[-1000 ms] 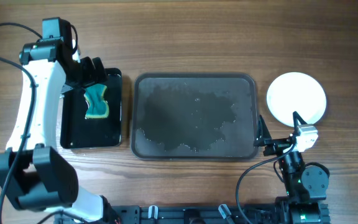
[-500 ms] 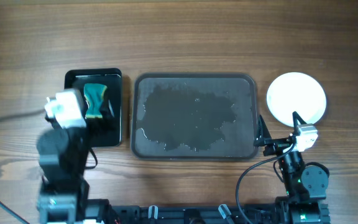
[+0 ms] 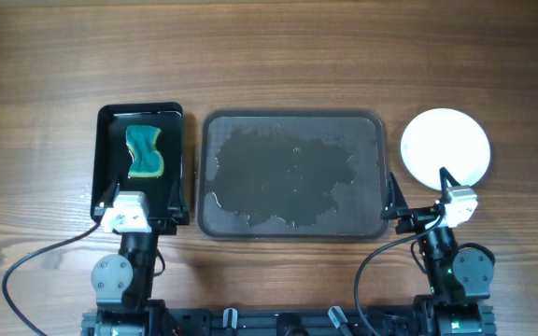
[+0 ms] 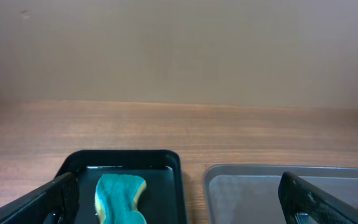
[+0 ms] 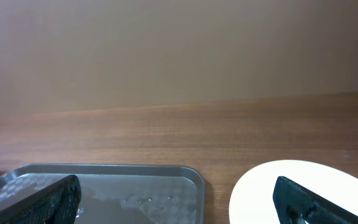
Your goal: Clean dirty plates on tray and stack at the side
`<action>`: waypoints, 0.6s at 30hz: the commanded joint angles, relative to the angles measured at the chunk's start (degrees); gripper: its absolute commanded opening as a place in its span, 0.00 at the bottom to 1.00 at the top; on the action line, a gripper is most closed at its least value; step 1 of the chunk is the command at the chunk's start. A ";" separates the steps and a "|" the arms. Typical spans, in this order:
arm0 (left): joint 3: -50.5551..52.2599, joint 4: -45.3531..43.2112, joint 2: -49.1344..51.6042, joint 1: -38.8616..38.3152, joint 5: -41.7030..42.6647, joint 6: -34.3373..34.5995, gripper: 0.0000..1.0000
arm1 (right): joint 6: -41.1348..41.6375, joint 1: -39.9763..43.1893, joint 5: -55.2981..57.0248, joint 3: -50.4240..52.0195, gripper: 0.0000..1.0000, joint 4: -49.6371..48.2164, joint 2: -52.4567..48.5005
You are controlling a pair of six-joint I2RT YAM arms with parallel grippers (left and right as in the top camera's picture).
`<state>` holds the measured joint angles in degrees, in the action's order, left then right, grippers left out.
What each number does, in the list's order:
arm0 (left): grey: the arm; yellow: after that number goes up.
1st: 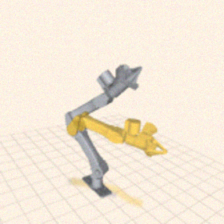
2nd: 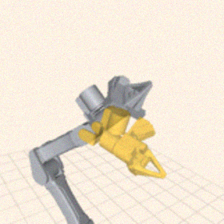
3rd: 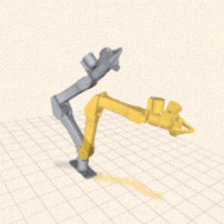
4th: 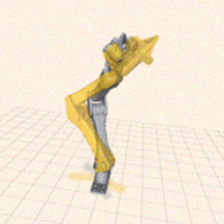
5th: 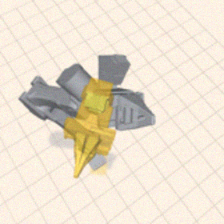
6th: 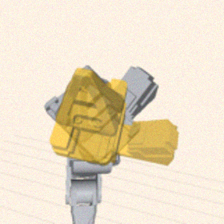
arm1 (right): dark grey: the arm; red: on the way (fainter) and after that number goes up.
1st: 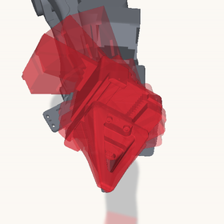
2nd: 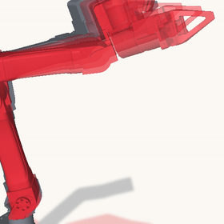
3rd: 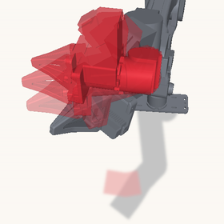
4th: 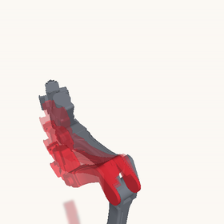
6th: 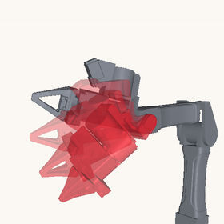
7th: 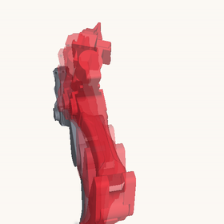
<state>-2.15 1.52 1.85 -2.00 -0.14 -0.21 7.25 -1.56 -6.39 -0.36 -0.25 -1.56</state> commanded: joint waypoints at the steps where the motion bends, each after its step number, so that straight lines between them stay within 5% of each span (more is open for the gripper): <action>1: 1.84 1.92 -1.68 -0.24 -1.44 -1.09 1.00 | 0.42 0.28 -0.44 0.04 1.00 -0.15 0.22; 18: 1.84 2.54 -1.68 -0.09 -1.20 -1.07 1.00 | 0.39 0.28 -0.44 0.04 1.00 -0.15 0.22</action>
<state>-0.69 4.19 0.84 -2.00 -0.60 -0.21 7.25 -1.56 -6.39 -0.36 -0.23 -1.56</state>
